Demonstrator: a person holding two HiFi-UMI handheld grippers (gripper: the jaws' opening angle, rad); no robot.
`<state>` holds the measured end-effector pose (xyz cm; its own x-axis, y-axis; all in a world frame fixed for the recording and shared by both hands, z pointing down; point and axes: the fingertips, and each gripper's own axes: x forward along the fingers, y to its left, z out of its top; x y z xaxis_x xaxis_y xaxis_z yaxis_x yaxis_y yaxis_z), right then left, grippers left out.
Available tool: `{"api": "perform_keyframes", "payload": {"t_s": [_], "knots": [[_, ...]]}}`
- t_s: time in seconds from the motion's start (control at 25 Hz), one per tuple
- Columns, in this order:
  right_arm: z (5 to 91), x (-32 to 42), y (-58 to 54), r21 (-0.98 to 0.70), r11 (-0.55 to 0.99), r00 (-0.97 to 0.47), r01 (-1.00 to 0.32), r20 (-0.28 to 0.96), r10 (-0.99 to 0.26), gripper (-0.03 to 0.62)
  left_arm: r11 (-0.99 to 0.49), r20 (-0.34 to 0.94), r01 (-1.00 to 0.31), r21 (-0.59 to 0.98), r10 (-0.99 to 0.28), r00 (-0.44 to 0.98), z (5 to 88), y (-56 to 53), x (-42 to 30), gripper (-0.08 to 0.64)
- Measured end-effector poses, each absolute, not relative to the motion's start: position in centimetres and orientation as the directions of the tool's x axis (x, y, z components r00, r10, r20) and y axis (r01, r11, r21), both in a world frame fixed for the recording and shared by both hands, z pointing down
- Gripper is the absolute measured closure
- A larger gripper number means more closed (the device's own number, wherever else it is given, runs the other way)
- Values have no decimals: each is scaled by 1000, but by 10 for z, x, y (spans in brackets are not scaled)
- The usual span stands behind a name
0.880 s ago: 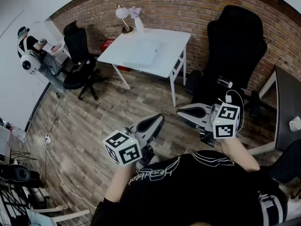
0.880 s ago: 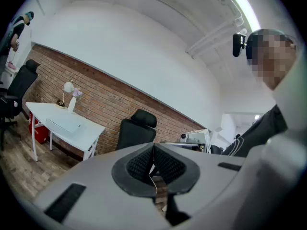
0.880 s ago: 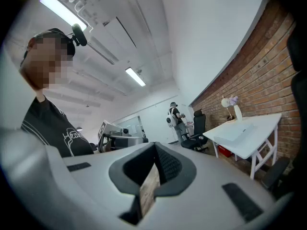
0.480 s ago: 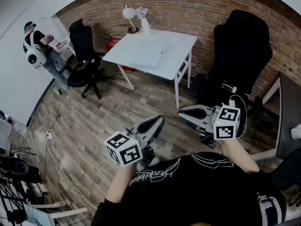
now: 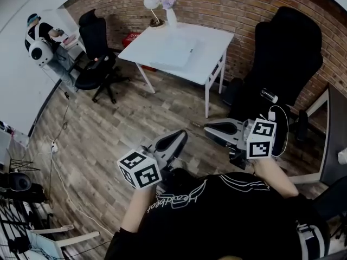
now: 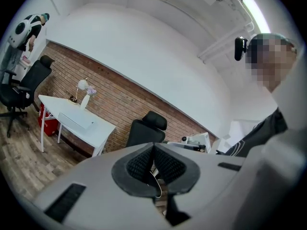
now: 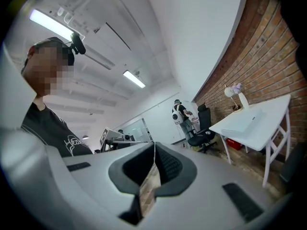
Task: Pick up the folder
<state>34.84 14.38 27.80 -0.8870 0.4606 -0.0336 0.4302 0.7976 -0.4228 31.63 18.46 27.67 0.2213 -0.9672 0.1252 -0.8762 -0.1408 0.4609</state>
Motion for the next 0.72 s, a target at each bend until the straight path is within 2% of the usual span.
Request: {"api": "perform_keyframes", "payload": {"t_s": [0.4, 0.72], "knots": [[285, 263, 117, -450, 808, -905, 381, -5, 425, 595, -163, 115, -849, 503, -961, 253, 286, 161, 229, 554], [286, 160, 86, -490, 824, -944, 284, 7, 330, 595, -215, 127, -818, 533, -936, 328, 286, 128, 115, 554]]}}
